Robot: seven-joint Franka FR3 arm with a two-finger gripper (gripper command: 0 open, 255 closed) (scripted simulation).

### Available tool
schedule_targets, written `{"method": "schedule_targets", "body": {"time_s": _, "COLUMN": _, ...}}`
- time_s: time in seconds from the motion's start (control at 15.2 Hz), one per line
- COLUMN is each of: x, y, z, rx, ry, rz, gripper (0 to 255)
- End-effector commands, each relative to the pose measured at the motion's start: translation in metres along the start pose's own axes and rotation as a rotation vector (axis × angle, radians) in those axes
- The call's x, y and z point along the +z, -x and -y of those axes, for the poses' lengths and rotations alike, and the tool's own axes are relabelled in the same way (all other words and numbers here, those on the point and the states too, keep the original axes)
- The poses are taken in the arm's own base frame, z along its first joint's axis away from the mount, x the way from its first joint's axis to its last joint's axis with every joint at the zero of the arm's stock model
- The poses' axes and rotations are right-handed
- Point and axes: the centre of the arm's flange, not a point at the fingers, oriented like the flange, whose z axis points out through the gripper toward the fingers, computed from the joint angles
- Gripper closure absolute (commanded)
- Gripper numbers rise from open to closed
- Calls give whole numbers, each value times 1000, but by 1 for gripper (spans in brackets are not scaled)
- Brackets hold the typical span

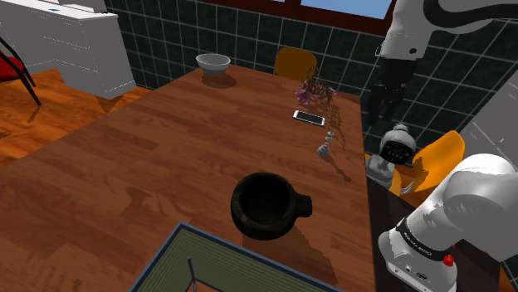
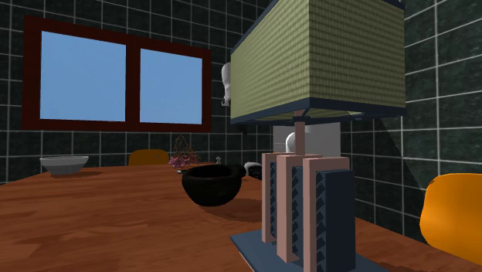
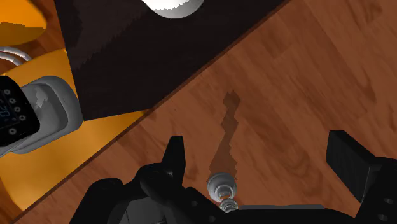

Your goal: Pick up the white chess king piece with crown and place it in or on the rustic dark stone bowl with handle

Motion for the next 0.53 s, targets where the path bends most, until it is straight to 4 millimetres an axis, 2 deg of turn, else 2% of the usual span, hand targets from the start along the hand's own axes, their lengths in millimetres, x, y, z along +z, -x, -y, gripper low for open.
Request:
{"method": "schedule_targets", "body": {"time_s": 0.0, "x": 0, "y": 0, "z": 0, "rx": 0, "ry": 0, "rz": 0, "gripper": 0}}
{"method": "schedule_targets", "body": {"time_s": 0.46, "x": 46, "y": -58, "z": 5, "rx": -52, "ry": 72, "rz": -146, "gripper": 0}}
